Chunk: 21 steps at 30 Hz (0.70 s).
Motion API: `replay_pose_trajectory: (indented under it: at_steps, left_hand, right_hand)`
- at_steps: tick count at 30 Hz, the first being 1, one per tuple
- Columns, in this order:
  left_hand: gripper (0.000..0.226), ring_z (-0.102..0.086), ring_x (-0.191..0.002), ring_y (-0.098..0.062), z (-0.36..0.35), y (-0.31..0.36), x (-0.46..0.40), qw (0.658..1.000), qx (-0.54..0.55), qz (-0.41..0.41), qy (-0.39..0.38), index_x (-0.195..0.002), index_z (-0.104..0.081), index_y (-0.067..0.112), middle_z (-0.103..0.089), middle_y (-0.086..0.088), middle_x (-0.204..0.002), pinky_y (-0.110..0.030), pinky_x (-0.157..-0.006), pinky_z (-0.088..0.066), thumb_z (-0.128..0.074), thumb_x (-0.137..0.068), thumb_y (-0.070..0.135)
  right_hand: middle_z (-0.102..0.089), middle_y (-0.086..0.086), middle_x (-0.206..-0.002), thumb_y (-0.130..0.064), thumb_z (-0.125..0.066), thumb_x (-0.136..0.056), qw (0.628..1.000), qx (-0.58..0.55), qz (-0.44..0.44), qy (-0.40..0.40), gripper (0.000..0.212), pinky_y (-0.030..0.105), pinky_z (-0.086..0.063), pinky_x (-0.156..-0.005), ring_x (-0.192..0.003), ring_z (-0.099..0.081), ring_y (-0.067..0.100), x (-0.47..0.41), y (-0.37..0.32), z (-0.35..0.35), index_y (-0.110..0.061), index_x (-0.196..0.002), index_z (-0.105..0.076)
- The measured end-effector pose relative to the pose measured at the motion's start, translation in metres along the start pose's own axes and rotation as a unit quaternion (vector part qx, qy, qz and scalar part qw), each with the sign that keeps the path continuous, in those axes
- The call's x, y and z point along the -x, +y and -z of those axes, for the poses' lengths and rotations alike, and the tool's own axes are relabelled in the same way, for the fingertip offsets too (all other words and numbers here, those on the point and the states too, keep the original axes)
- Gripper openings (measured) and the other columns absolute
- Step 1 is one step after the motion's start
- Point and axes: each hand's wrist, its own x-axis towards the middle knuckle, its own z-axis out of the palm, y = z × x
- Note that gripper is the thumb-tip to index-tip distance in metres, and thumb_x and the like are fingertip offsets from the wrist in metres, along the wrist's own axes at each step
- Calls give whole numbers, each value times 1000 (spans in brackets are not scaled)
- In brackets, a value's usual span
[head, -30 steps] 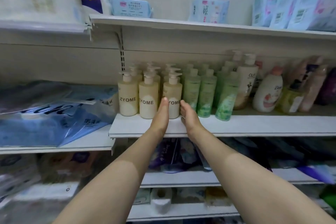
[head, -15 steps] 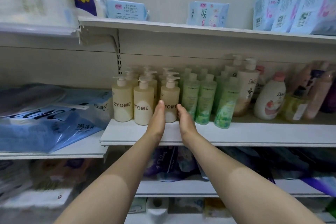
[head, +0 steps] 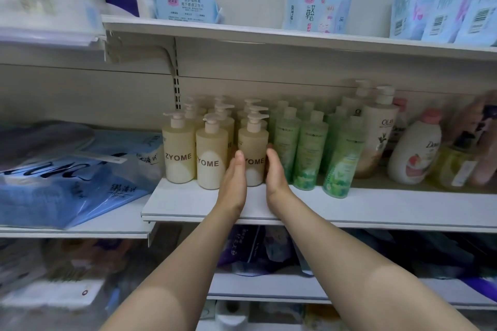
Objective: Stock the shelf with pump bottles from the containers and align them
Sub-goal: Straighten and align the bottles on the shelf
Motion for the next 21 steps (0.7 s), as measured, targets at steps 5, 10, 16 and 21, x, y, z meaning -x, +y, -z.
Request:
replay_pose_trajectory:
  at_steps: [5, 10, 16, 21]
  left_hand:
    - [78, -49, -129, -7, -1, 3, 1, 1000, -7, 7, 10, -139, -51, 34, -55, 11, -139, -39, -116, -34, -28, -81, 81]
    - [61, -50, -128, -6, 1, 1, 2, 1000, -7, 4, 13, -135, -53, 37, -57, 13, -137, -38, -116, -35, -27, -92, 72]
    - [72, -45, -133, -8, 1, 0, 2, 1000, -21, 5, 20, -145, -46, 31, -52, 10, -144, -40, -117, -32, -26, -91, 74]
    - [69, -45, -133, -7, 1, 1, 3, 1000, -19, -3, 21, -144, -46, 32, -51, 10, -144, -40, -118, -31, -27, -91, 73]
  right_hand:
    - [-71, 13, -122, -41, -38, -104, 1000, -18, 1, 1, 48, 41, -51, -103, -115, -65, 26, -8, -3, -5, -10, -129, -65]
    - [-72, 8, -120, -53, -42, -101, 1000, -17, 7, -1, 53, 45, -49, -106, -114, -67, 23, -15, 2, -5, -16, -130, -66]
    - [-73, 4, -118, -64, -48, -88, 1000, -2, 13, -7, 63, 44, -49, -106, -113, -67, 20, -17, 6, -2, -20, -129, -67]
    - [-74, 4, -115, -56, -44, -97, 1000, 4, 17, -7, 53, 40, -53, -100, -111, -68, 22, -19, 8, -1, -19, -125, -69]
